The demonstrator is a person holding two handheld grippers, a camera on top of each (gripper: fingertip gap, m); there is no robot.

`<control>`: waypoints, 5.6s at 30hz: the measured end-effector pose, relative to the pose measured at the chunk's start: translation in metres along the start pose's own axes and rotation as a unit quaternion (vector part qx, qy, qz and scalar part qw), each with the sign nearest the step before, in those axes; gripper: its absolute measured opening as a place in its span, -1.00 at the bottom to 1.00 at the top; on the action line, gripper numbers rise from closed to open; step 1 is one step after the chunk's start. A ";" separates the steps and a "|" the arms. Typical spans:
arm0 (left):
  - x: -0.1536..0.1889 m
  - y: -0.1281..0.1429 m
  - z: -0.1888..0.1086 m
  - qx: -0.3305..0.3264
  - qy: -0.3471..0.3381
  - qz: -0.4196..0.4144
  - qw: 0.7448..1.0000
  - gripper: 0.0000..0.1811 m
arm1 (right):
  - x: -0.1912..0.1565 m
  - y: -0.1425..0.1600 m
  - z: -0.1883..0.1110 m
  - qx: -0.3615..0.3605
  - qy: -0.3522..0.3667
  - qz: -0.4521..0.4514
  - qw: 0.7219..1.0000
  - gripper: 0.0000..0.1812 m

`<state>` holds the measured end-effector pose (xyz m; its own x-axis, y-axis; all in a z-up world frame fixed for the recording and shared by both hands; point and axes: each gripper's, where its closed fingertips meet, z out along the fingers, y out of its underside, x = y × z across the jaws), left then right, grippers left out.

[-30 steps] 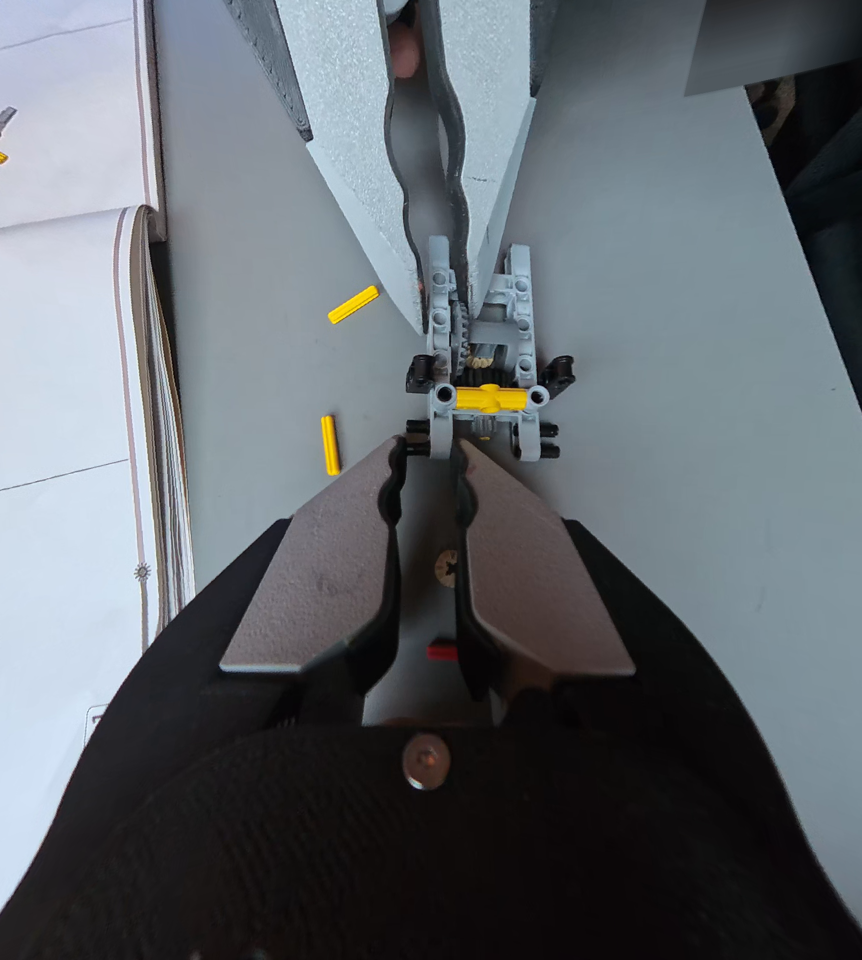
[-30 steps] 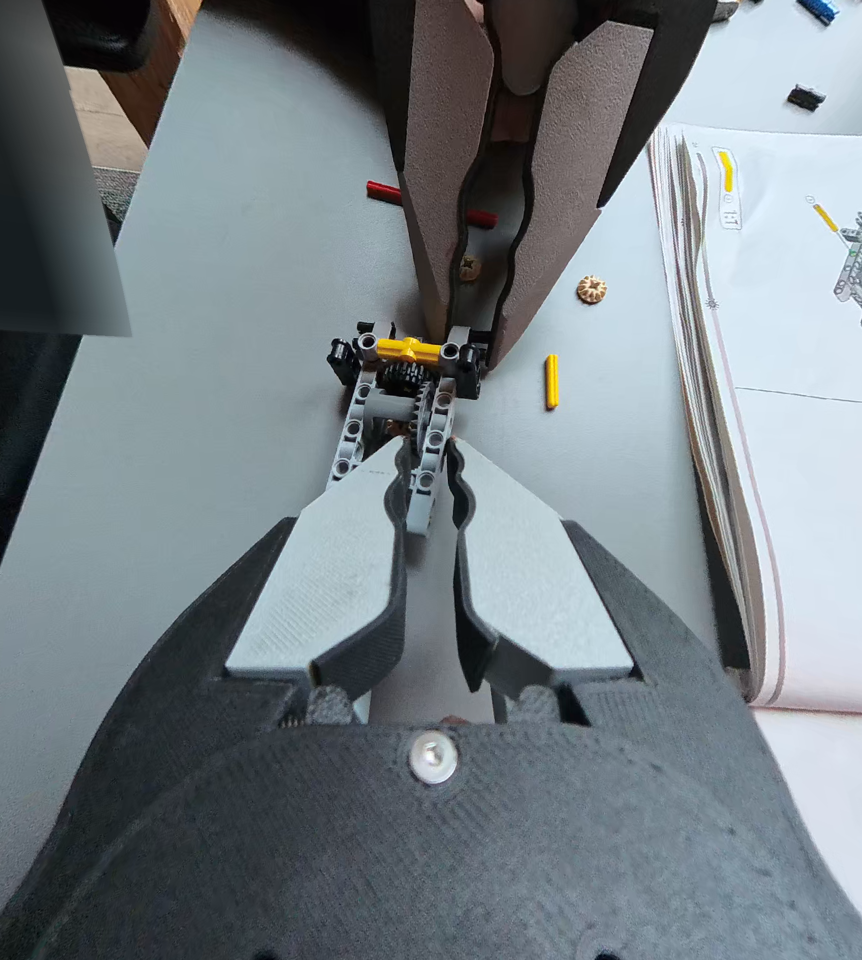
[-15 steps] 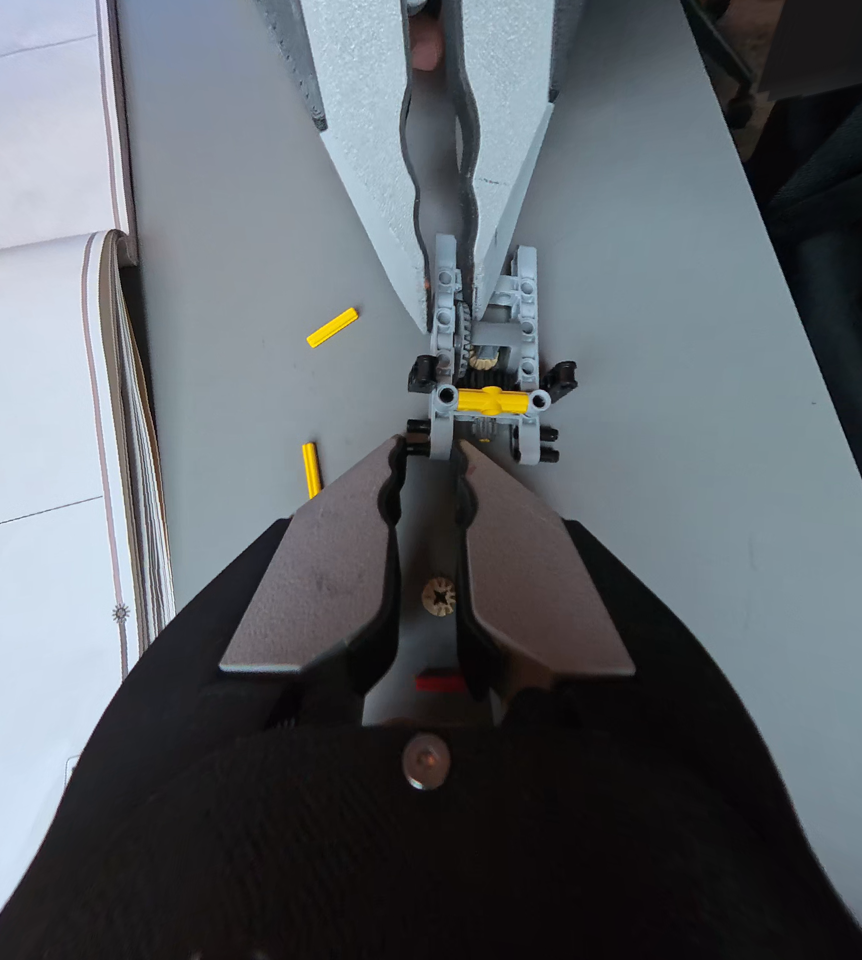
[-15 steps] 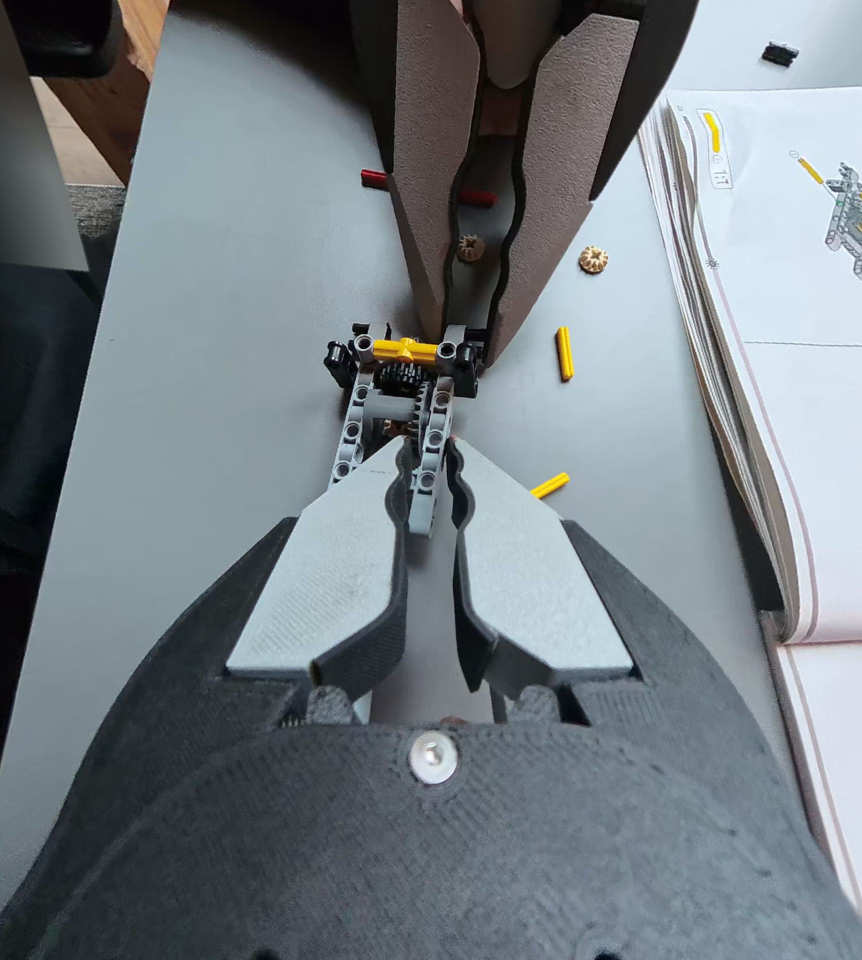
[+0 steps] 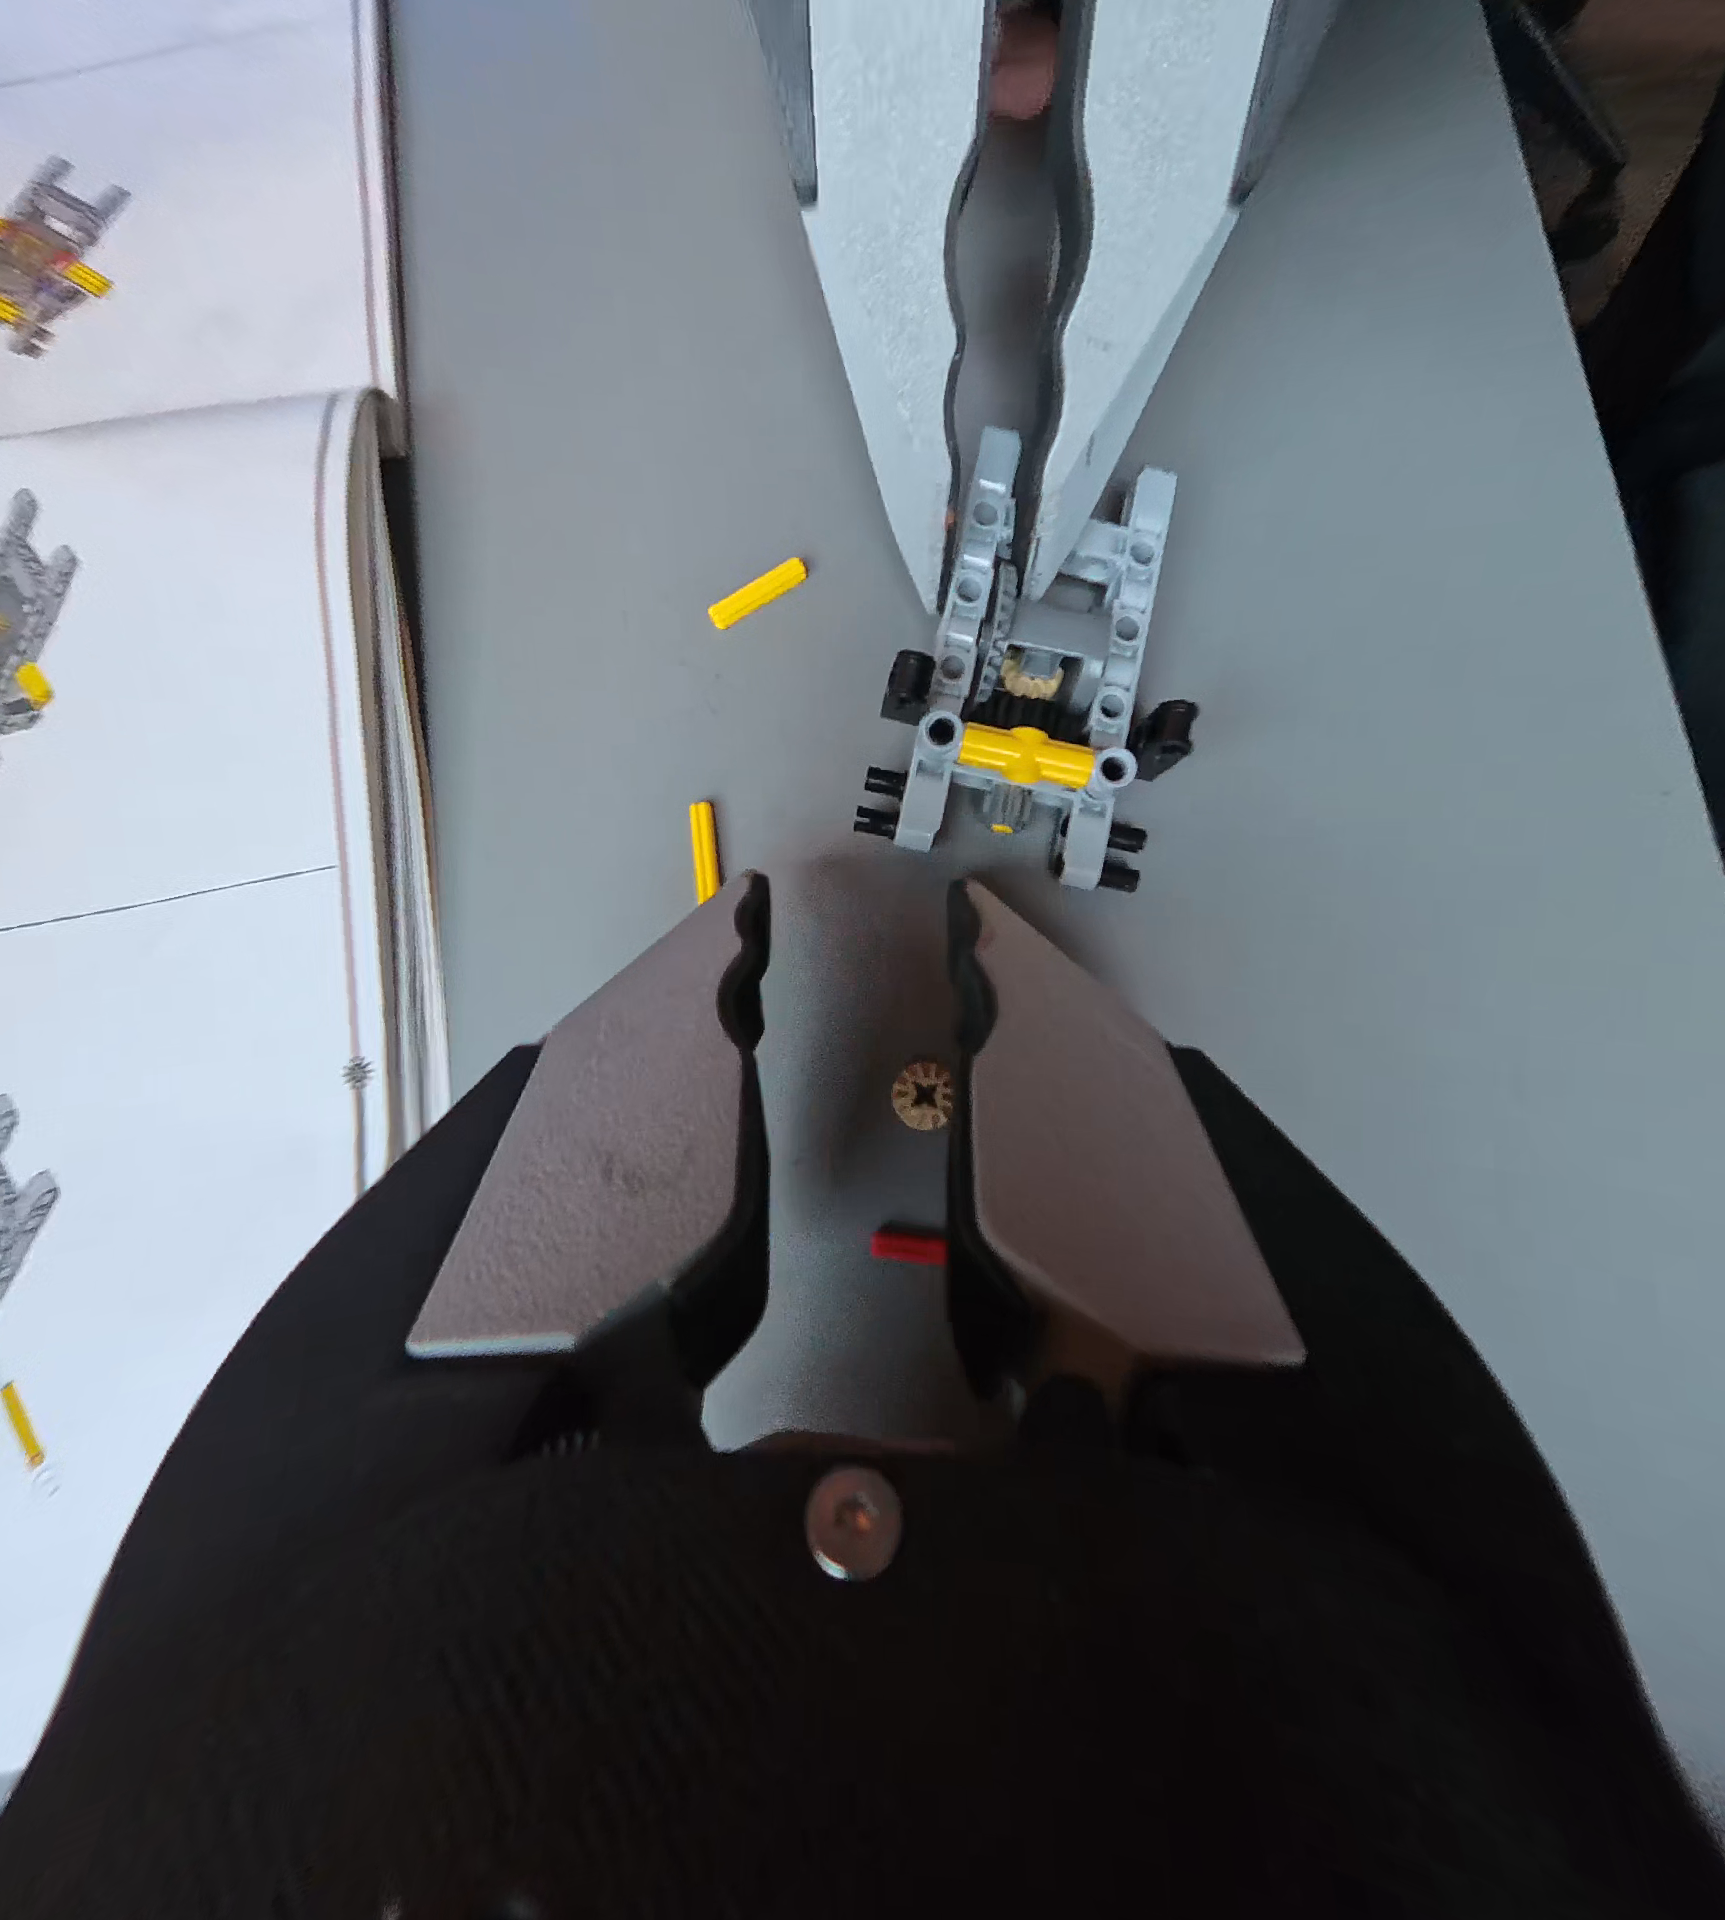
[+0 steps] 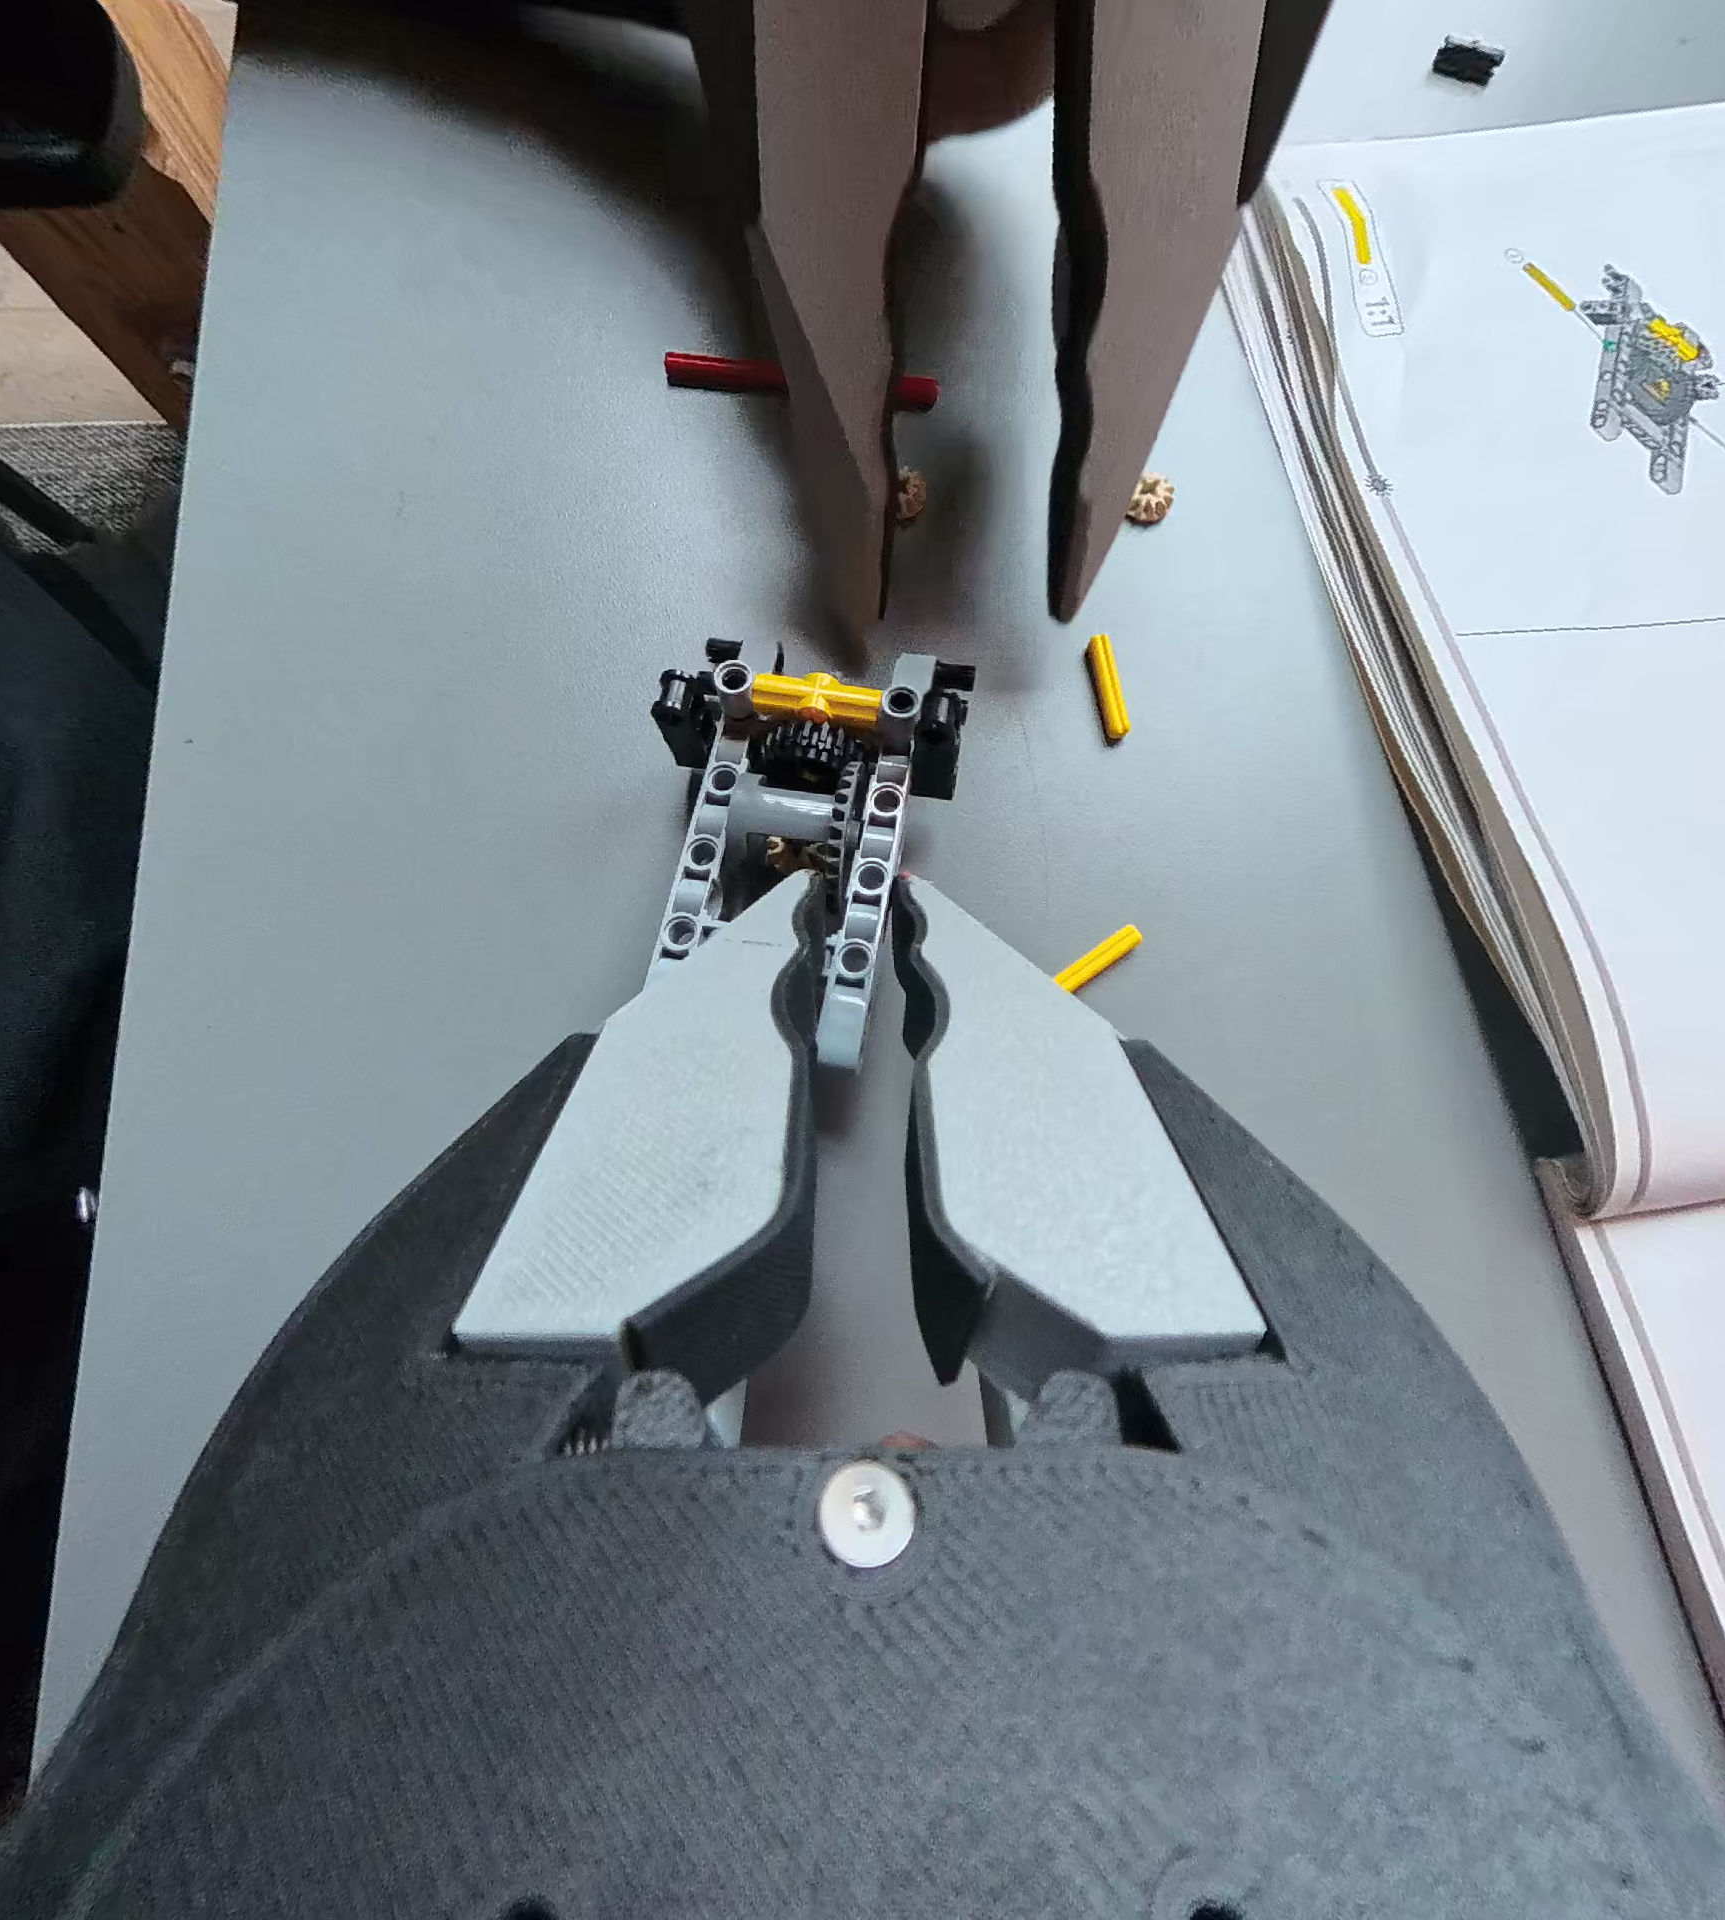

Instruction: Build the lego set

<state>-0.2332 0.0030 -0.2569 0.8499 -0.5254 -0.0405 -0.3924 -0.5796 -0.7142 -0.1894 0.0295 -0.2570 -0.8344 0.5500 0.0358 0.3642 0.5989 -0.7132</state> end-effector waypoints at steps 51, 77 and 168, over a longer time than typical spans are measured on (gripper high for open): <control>0.026 -0.028 0.027 -0.179 0.097 0.073 0.976 -0.87 | -0.001 -0.003 0.002 0.028 -0.002 -0.029 0.999 -0.90; 0.015 -0.036 0.020 -0.098 -0.035 0.156 0.982 -0.91 | 0.003 -0.008 -0.026 0.115 -0.090 0.067 0.987 -0.88; 0.016 -0.031 0.016 -0.049 0.004 0.104 0.993 -0.85 | 0.003 -0.004 0.006 0.040 -0.133 0.069 0.988 -0.87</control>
<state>-0.2015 0.0227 -0.2469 0.7438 -0.6454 -0.1740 -0.5924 -0.5159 -0.6188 -0.1962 0.0255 -0.2585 -0.8623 0.4444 -0.2428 0.4565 0.4746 -0.7525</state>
